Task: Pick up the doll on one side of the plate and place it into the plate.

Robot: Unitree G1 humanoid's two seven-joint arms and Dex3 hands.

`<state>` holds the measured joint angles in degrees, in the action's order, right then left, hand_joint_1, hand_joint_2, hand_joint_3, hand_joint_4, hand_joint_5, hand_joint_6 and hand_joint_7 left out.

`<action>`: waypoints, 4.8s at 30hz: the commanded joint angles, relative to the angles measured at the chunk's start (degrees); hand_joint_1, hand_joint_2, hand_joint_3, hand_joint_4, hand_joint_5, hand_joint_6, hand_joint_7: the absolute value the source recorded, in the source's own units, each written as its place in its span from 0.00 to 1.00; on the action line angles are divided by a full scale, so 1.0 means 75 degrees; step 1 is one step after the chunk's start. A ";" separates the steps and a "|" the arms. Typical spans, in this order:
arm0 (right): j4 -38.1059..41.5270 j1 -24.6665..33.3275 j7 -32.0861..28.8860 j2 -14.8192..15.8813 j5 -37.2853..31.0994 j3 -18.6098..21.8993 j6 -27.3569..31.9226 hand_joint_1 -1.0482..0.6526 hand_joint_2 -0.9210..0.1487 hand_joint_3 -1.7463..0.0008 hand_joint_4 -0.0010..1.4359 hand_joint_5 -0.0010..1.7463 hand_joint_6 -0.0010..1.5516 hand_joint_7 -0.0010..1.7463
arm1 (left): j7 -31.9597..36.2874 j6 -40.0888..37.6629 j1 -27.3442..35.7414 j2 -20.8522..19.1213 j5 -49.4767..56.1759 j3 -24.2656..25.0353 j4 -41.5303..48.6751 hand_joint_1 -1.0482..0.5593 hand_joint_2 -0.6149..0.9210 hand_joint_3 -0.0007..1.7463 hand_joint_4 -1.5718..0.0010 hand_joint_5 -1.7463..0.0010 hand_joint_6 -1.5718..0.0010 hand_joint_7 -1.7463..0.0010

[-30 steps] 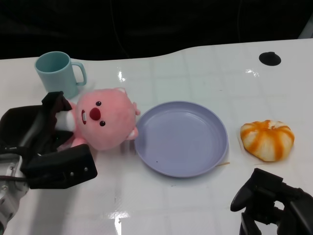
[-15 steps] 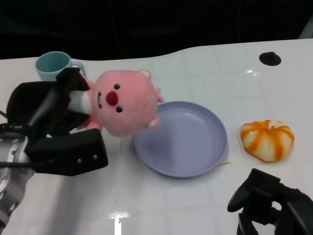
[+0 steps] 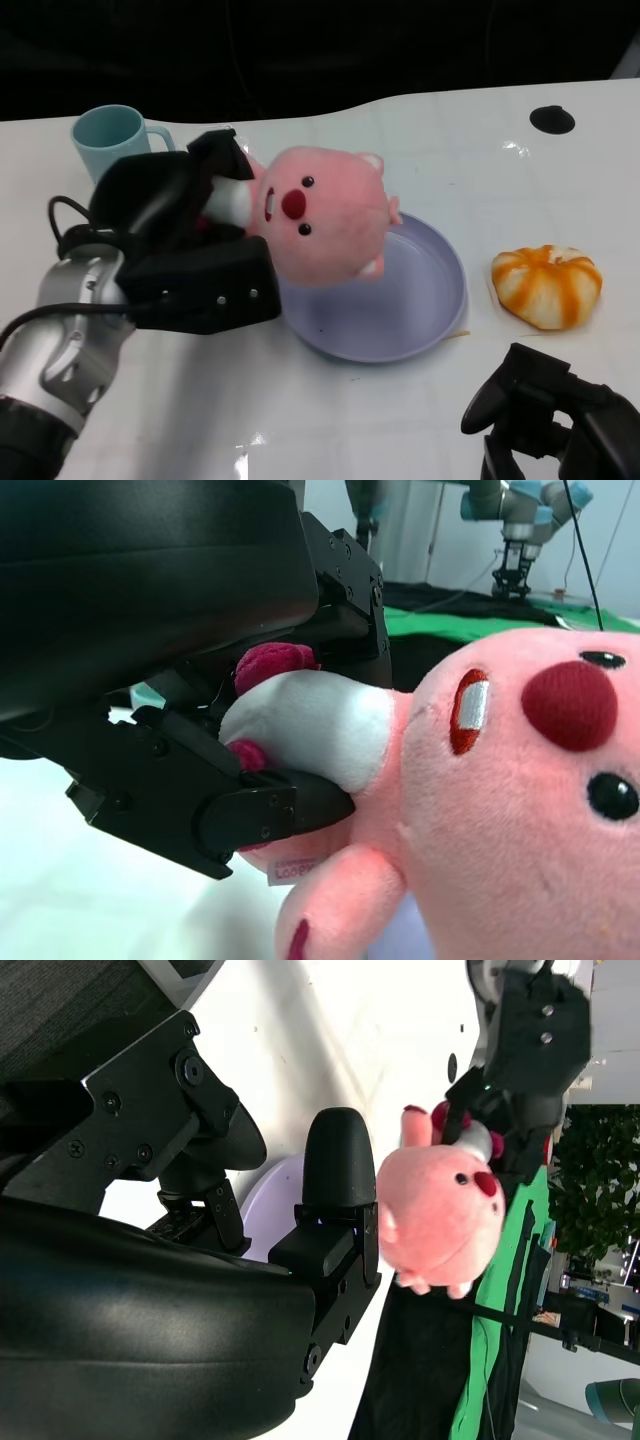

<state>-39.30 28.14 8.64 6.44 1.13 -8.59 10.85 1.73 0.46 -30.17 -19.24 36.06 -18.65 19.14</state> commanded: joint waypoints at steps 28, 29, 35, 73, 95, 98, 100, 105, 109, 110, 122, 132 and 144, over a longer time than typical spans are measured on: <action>-0.0143 0.0120 -0.0045 0.0012 -0.0011 -0.0100 -0.0069 0.67 0.43 0.23 0.49 1.00 0.36 0.91 | -0.0543 -0.0310 -0.1237 0.1428 0.0121 -0.0877 0.1364 0.49 0.80 0.38 0.50 0.01 0.45 0.70; -0.0138 0.0119 -0.0041 0.0015 0.0000 -0.0092 -0.0073 0.67 0.43 0.23 0.49 1.00 0.36 0.91 | -0.0725 -0.0365 -0.1219 0.1377 0.0099 -0.0883 0.1237 0.46 0.87 0.27 0.52 0.03 0.45 0.81; -0.0115 0.0097 -0.0029 0.0052 -0.0018 -0.0054 -0.0096 0.66 0.44 0.23 0.49 1.00 0.36 0.91 | -0.2225 -0.0458 -0.1067 0.0684 0.0162 -0.1079 0.0036 0.19 1.00 0.21 0.83 0.75 0.77 1.00; -0.0181 0.0105 -0.0037 0.0038 0.0022 -0.0065 0.0006 0.66 0.44 0.23 0.48 1.00 0.36 0.90 | -0.2548 -0.0737 0.3004 0.1328 -0.5002 0.2274 -0.4343 0.51 0.90 0.29 0.62 0.32 0.55 0.65; -0.0126 0.0024 -0.0055 -0.0013 0.0041 -0.0136 0.0004 0.66 0.43 0.23 0.49 1.00 0.37 0.90 | -0.1773 -0.4108 0.5526 0.1813 -0.7426 0.3000 -0.6914 0.60 0.77 0.72 0.52 0.00 0.58 0.15; -0.0128 0.0021 -0.0056 -0.0008 0.0040 -0.0134 0.0005 0.66 0.44 0.23 0.49 1.00 0.37 0.90 | -0.1785 -0.4435 0.5742 0.1732 -0.7649 0.3070 -0.7124 0.61 0.78 0.72 0.50 0.00 0.57 0.14; -0.0145 0.0021 -0.0066 -0.0008 0.0036 -0.0130 0.0023 0.66 0.44 0.23 0.49 1.00 0.37 0.90 | -0.1741 -0.4633 0.5877 0.1715 -0.7752 0.3102 -0.7252 0.62 0.78 0.72 0.48 0.00 0.56 0.13; -0.0106 0.0015 -0.0040 0.0027 0.0044 -0.0066 -0.0057 0.67 0.44 0.23 0.49 1.00 0.37 0.90 | -0.1699 -0.4905 0.6104 0.1673 -0.7901 0.3104 -0.7424 0.62 0.78 0.72 0.47 0.00 0.55 0.10; -0.0081 0.0012 -0.0018 0.0069 0.0005 -0.0033 -0.0098 0.66 0.44 0.23 0.49 1.00 0.37 0.90 | -0.1648 -0.4982 0.6144 0.1666 -0.7852 0.3018 -0.7288 0.62 0.77 0.73 0.46 0.00 0.56 0.07; -0.0081 0.0017 -0.0012 0.0074 0.0007 -0.0027 -0.0097 0.66 0.44 0.23 0.49 1.00 0.37 0.90 | -0.1673 -0.4972 0.6138 0.1654 -0.7844 0.3001 -0.7217 0.62 0.77 0.74 0.46 0.00 0.57 0.05; 0.0235 0.0083 0.0026 0.0051 0.0014 0.0067 -0.0537 0.68 0.46 0.21 0.50 1.00 0.38 0.90 | -0.2059 -0.4620 0.5908 0.1456 -0.7890 0.3048 -0.6310 0.61 0.73 0.78 0.44 0.00 0.57 0.00; 0.0469 0.0115 -0.0006 -0.0026 0.0069 0.0041 -0.0774 0.71 0.45 0.19 0.51 1.00 0.38 0.90 | -0.2227 -0.4204 0.5882 0.1328 -0.7781 0.2905 -0.6016 0.60 0.70 0.80 0.44 0.00 0.56 0.00; 0.0767 0.0064 -0.0044 -0.0041 -0.0085 -0.0009 -0.1273 0.71 0.49 0.16 0.53 1.00 0.39 0.92 | -0.2217 -0.4003 0.5955 0.1241 -0.7716 0.2810 -0.6007 0.60 0.67 0.83 0.42 0.00 0.55 0.00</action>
<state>-34.16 28.73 8.55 6.11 0.37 -8.78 2.41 -14.01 -30.33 14.24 -8.91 -22.17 2.26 -25.76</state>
